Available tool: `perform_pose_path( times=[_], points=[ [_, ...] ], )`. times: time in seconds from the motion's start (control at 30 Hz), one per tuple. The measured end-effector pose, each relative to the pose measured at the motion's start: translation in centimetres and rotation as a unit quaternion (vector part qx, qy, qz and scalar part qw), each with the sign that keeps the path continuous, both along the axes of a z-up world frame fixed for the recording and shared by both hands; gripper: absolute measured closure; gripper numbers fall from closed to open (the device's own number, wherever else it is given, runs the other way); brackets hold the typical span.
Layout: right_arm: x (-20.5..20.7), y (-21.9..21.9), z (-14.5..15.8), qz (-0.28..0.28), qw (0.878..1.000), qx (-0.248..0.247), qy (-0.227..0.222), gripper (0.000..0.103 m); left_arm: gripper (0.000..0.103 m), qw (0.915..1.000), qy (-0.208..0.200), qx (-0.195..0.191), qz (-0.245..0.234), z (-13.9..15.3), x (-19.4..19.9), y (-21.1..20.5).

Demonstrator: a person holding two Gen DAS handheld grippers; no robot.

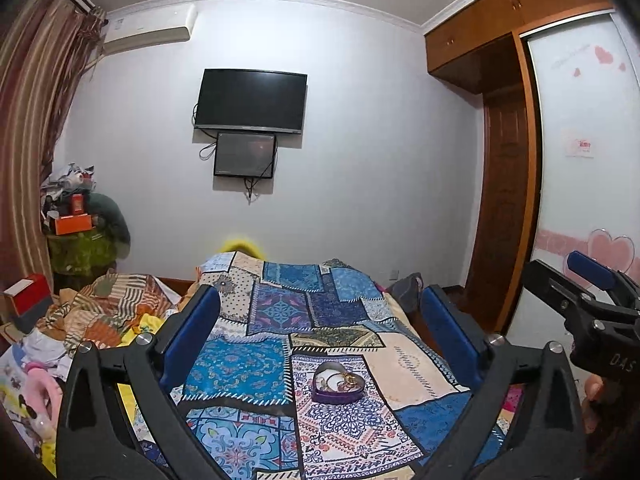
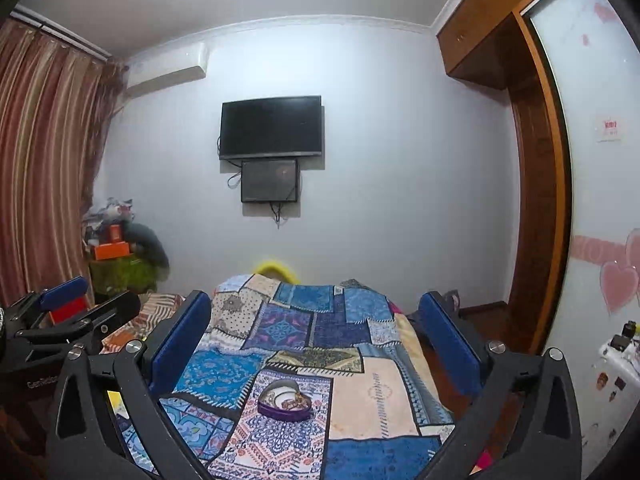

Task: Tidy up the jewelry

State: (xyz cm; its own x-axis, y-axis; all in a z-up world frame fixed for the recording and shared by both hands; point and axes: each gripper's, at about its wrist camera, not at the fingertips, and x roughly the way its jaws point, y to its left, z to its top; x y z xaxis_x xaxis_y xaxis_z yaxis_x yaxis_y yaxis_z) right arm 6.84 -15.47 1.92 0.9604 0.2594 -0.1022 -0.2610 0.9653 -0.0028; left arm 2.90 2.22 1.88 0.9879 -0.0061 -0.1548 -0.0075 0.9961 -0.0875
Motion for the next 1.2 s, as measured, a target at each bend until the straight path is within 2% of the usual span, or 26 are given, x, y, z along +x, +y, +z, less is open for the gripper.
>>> perform_pose_path(
  times=[0.27, 1.2],
  points=[
    [-1.3, -1.2, -0.9, 0.000, 1.000, 0.006, 0.020, 0.000, 0.002, 1.0000, 0.006, 0.001, 0.006, -0.4, -0.1, 0.0],
    [-1.0, -1.5, -1.0, -0.001, 0.999, 0.004, 0.049, 0.000, 0.001, 0.9995, 0.030, 0.002, 0.010, -1.2, 0.8, 0.0]
  ],
)
